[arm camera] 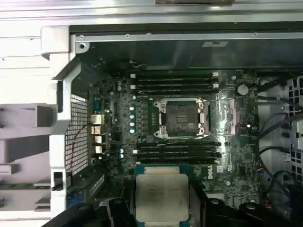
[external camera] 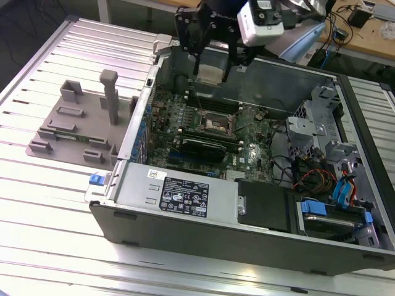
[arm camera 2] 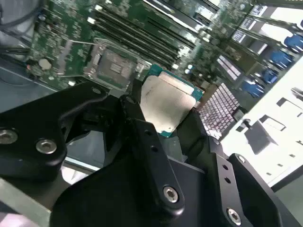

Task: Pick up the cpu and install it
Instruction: 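Pick up the cpu and move it towards the insertion slot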

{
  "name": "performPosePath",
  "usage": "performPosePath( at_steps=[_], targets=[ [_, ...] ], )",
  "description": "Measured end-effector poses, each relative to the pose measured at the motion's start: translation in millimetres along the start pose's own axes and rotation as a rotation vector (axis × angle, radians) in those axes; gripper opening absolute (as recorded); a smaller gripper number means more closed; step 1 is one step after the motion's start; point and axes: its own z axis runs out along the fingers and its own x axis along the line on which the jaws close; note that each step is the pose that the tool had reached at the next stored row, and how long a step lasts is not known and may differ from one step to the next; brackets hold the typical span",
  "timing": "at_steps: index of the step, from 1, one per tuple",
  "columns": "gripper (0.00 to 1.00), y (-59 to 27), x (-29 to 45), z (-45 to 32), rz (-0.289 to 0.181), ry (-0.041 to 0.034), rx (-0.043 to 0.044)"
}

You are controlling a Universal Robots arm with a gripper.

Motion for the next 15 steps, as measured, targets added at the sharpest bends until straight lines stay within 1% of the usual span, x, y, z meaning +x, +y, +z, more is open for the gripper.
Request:
performPosePath(
  at_steps=[1, 2, 3, 4, 5, 7, 9, 11, 15],
  targets=[
    [0.55, 0.5, -16.9, -0.1, 0.0, 0.0011, 0.0001],
    [0.55, 0.7, -24.0, -0.1, -0.001, 0.0011, 0.0],
    [0.55, 0.6, -24.1, 4.1, -0.002, -0.0055, -0.0002],
    [0.55, 0.3, -24.1, 10.6, -0.003, -0.0099, -0.0002],
    [0.55, 0.2, -24.1, 15.2, -0.004, -0.0104, -0.0004],
    [0.55, 0.8, -25.2, 20.5, -0.005, -0.0102, -0.0001],
    [0.55, 2.2, -29.9, 26.0, -0.009, -0.0102, -0.0004],
    [0.55, 4.3, -33.5, 30.6, -0.013, -0.0101, -0.0004],
    [0.55, 8.1, -35.8, 37.2, -0.019, -0.0098, -0.0004]
  ],
)
